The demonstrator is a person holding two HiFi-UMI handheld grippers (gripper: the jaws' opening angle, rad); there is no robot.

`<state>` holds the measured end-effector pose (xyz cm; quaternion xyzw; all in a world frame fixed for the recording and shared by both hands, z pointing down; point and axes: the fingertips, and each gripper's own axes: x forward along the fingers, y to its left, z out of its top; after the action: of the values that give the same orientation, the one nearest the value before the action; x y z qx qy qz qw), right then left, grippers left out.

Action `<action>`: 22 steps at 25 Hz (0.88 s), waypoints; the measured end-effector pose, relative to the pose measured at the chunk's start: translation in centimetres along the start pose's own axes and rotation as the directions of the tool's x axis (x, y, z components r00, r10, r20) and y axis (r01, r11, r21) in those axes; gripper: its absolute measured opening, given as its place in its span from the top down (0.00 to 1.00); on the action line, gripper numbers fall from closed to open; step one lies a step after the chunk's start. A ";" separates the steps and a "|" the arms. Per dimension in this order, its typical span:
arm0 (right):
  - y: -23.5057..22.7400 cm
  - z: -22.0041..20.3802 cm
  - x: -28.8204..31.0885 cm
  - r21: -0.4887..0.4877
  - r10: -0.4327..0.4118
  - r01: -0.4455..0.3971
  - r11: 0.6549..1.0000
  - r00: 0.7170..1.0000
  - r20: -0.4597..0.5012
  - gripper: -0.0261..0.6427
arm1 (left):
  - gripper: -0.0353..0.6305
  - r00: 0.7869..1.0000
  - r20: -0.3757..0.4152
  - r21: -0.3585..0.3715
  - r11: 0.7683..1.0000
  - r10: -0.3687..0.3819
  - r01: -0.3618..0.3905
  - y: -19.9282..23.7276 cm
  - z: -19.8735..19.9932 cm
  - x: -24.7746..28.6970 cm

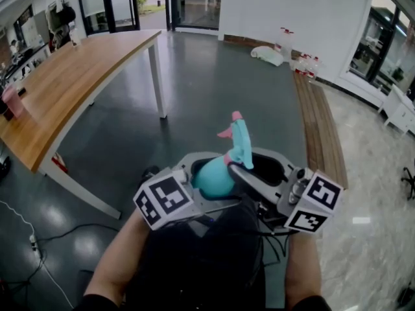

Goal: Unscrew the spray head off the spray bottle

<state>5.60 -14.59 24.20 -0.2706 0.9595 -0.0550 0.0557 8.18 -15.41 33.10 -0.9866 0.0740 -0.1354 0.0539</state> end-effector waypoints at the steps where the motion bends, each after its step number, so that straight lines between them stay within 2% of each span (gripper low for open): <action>1: 0.4 -0.1 0.0 -0.004 0.030 -0.030 1.000 1.000 -0.002 0.76 | 0.30 0.999 0.008 -0.003 0.999 -0.045 0.045 -0.5 0.0 -0.2; 4: 1.4 -0.3 0.0 -0.021 0.097 -0.097 0.995 0.995 -0.003 0.76 | 0.30 0.990 0.039 -0.005 0.991 -0.137 0.137 -1.8 0.0 -0.8; 6: 1.5 -0.3 0.0 -0.025 0.095 -0.094 0.995 0.996 0.005 0.75 | 0.30 0.990 0.054 -0.009 0.992 -0.127 0.128 -1.7 0.1 -0.8; 8: 0.9 -0.2 0.1 -0.020 0.048 -0.048 0.999 0.999 0.017 0.75 | 0.30 0.996 0.055 -0.018 0.998 -0.066 0.067 -0.9 0.1 -0.6; 10: 0.1 -0.1 0.2 -0.012 -0.017 0.017 1.000 1.000 0.026 0.75 | 0.30 0.998 0.047 -0.029 0.999 0.029 -0.028 0.5 0.0 -0.4; 12: -0.8 -0.1 0.3 0.004 -0.073 0.073 0.997 0.997 0.032 0.72 | 0.30 0.990 0.038 -0.047 0.990 0.138 -0.136 2.2 -0.3 -0.1; 15: -2.2 -0.7 0.6 0.032 -0.158 0.158 0.987 0.987 0.021 0.72 | 0.30 0.963 0.009 -0.059 0.962 0.269 -0.268 3.8 -1.1 0.2; 18: -2.9 -1.1 1.0 0.057 -0.224 0.223 0.973 0.975 0.011 0.72 | 0.30 0.928 -0.042 -0.027 0.928 0.369 -0.370 4.7 -2.2 0.3; 20: -3.2 -1.2 1.1 0.074 -0.258 0.256 0.964 0.966 0.010 0.72 | 0.30 0.904 -0.072 -0.001 0.907 0.421 -0.422 5.2 -2.7 0.5; 22: -3.5 -1.3 1.2 0.085 -0.284 0.282 0.956 0.959 0.005 0.73 | 0.30 0.891 -0.091 0.019 0.895 0.445 -0.445 5.3 -3.0 0.6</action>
<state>6.22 -18.06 25.90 -0.4031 0.9072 -0.1002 0.0671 7.23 -21.01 35.41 -0.9361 0.3005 -0.1651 0.0788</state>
